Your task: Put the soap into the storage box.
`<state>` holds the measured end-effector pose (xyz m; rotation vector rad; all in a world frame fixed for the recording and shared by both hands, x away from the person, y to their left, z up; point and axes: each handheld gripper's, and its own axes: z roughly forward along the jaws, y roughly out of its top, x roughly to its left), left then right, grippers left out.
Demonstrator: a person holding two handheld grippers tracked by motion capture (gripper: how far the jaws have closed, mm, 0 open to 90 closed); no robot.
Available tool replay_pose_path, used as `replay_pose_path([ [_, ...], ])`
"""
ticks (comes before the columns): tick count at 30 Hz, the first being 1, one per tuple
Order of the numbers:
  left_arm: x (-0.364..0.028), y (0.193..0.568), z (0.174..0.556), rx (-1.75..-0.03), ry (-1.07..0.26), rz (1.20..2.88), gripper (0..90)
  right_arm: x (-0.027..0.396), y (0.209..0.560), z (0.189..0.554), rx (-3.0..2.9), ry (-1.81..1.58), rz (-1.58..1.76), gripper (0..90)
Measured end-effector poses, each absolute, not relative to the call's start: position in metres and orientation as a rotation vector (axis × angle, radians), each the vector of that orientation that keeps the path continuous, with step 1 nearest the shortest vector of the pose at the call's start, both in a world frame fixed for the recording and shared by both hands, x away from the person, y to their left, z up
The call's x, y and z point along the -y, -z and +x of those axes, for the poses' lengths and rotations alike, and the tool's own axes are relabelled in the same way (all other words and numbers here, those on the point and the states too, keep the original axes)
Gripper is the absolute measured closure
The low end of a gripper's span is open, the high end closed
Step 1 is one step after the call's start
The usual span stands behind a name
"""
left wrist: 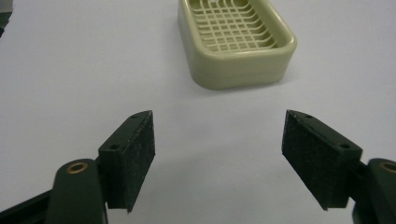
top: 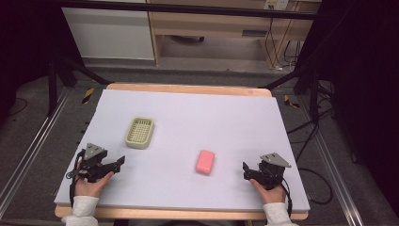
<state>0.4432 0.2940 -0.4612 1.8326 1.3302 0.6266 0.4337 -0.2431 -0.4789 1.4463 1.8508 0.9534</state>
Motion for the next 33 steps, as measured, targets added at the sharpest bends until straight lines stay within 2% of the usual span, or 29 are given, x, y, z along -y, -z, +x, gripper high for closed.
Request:
replay_pose_path([
  [33,-0.25,0.459,0.44,-1.198,-0.556,1.947,26.7,0.245,0.482,0.434,-1.865,-0.945,1.478,5.7],
])
